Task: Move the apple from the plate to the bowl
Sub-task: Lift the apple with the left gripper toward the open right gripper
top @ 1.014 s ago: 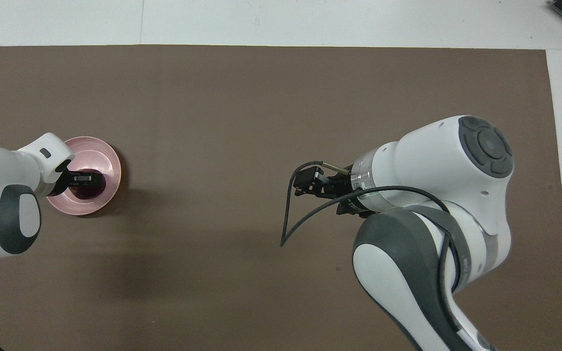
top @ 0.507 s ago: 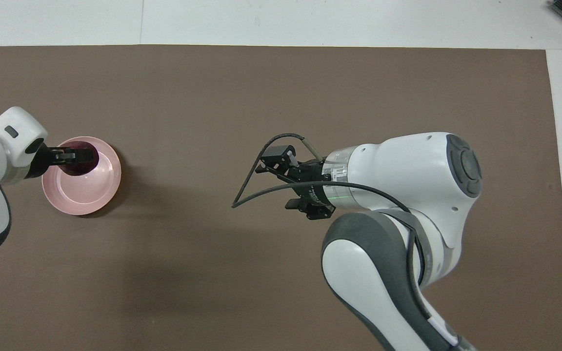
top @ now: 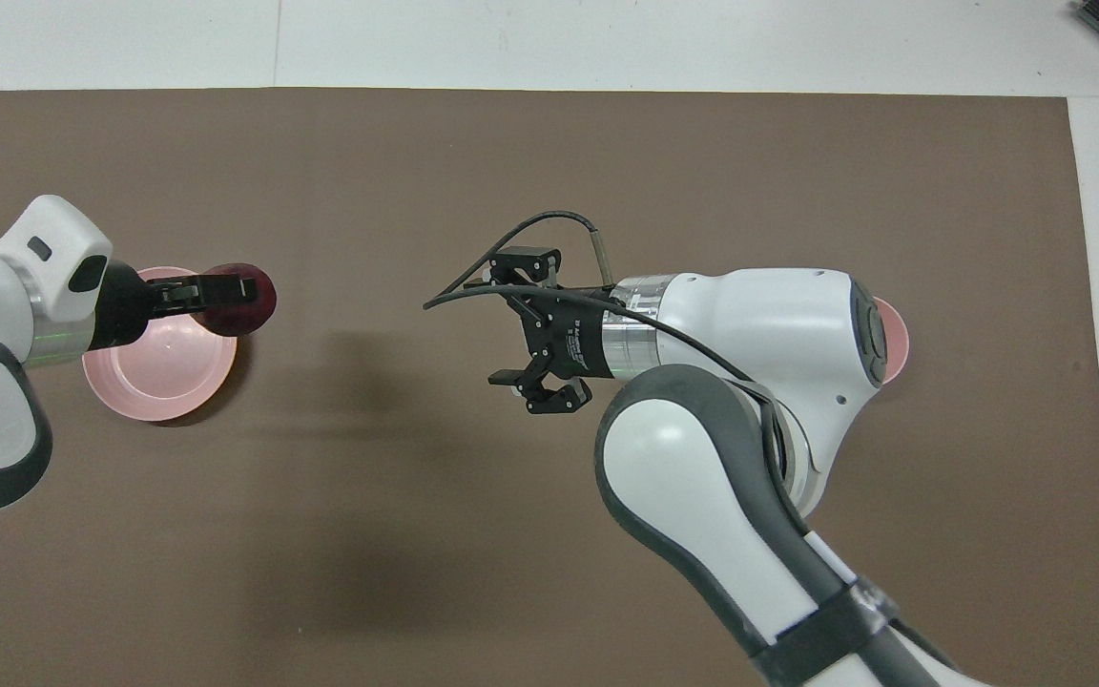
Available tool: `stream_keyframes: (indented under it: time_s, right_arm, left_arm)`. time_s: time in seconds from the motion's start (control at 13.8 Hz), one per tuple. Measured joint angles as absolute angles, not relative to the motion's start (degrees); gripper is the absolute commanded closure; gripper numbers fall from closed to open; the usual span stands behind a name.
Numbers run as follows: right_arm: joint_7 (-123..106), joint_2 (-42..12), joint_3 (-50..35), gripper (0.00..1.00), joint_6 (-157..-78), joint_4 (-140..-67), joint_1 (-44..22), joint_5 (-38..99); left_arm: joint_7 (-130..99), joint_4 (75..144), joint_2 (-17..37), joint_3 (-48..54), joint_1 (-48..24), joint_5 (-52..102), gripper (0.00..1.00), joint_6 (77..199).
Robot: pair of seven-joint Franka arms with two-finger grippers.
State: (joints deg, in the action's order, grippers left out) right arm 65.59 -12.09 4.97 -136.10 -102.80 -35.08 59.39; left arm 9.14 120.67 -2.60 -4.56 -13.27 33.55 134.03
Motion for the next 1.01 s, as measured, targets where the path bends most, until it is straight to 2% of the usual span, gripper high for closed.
stream_keyframes:
  time_s: [0.43,1.01]
  right_arm:
    - [71.53,-19.56,4.78,0.0,-136.35,-94.48,-36.86,59.43]
    - [71.54,-20.39,4.99,0.0,-137.18,-93.7,-37.7,59.42]
  left_arm:
    - [9.15,120.62,-2.59,4.01,-13.55,45.24,1.0,139.13]
    - [9.18,120.32,-2.79,9.76,-13.69,48.32,1.0,141.46]
